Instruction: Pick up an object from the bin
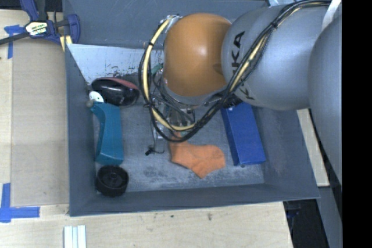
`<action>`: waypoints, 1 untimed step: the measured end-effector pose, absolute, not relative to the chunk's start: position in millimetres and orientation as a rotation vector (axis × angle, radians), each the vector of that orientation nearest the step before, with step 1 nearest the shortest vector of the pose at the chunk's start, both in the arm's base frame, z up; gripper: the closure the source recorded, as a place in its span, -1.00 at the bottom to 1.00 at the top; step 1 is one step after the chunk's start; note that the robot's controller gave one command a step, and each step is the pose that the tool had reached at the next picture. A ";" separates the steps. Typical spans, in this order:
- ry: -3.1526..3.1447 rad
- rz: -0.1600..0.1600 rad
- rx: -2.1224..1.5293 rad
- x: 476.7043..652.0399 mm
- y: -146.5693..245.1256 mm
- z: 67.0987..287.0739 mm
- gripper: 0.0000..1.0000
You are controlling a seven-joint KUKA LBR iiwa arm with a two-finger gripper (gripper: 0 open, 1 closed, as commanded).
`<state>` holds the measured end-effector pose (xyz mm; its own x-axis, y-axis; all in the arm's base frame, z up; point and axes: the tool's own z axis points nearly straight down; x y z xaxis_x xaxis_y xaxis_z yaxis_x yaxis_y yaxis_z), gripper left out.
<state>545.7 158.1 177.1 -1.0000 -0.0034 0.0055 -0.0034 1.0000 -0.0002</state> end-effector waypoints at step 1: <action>-3.144 -0.002 0.001 547.3 157.3 181.9 -1.00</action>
Offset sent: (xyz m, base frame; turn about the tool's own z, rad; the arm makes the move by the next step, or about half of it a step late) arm 0.0012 -0.0649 -0.0504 -0.0334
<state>547.3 157.3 181.9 -1.0000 -0.0004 -0.0024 -0.0004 1.0000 0.0013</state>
